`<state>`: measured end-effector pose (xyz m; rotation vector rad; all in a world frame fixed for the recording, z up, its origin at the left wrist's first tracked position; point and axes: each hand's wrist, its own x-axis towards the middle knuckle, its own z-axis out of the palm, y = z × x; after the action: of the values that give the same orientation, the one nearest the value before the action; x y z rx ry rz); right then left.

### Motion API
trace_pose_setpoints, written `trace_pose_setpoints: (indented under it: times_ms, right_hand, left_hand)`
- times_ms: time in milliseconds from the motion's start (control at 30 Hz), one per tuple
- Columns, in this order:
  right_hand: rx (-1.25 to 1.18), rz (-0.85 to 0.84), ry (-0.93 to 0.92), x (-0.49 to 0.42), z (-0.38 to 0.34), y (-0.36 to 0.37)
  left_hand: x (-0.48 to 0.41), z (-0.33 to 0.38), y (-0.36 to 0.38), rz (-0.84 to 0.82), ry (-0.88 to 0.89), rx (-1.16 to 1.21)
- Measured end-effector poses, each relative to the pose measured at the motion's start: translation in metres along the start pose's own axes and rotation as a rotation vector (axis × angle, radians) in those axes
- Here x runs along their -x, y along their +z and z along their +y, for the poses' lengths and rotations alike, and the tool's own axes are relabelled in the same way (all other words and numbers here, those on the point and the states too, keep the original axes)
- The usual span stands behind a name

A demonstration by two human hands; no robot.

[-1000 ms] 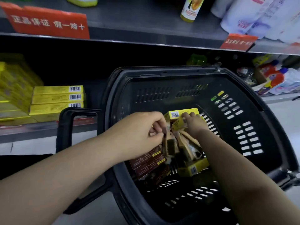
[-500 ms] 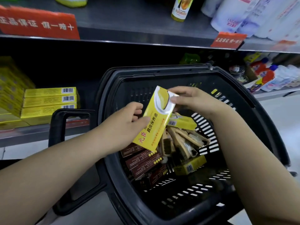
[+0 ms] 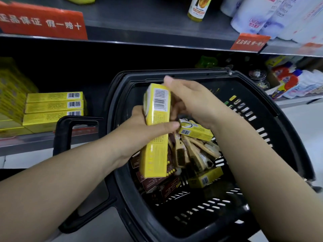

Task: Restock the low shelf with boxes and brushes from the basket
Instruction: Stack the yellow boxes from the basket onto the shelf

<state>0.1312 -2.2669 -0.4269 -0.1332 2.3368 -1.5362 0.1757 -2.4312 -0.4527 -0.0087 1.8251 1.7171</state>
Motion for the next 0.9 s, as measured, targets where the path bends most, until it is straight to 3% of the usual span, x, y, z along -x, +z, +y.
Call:
trace_pose_setpoints:
  times_ms: [100,133,200,267,333,367,467,700,900]
  right_hand:
    - [-0.012,0.103,0.05,-0.018,0.021,-0.011]
    - [0.086,0.191,0.091,-0.028,0.038,-0.017]
    - [0.398,0.271,0.261,-0.043,0.084,-0.027]
    - [0.689,0.163,0.473,-0.044,0.137,-0.031]
    - [0.845,0.052,0.632,-0.033,0.179,-0.03]
    - [0.903,0.005,0.655,-0.028,0.193,-0.031]
    - [1.022,-0.059,0.635,-0.023,0.212,-0.038]
    - [1.188,-0.041,0.615,-0.029,0.216,-0.03]
    - [1.277,-0.081,0.573,-0.035,0.214,-0.021]
  left_hand:
    - [0.005,0.006,-0.006,-0.019,-0.062,0.181]
    - [0.009,0.003,-0.009,-0.072,-0.034,0.24]
    - [0.016,-0.002,-0.019,-0.004,-0.066,0.611]
    - [0.017,0.001,-0.02,-0.086,-0.144,0.573]
    - [0.015,0.003,-0.019,-0.211,-0.037,0.404]
    - [0.008,0.006,-0.018,-0.174,-0.101,0.414]
    - [-0.001,0.006,-0.018,-0.105,-0.199,0.44]
    - [-0.004,0.015,-0.016,-0.086,-0.202,0.333]
    - [-0.003,0.005,-0.018,-0.127,-0.177,0.414]
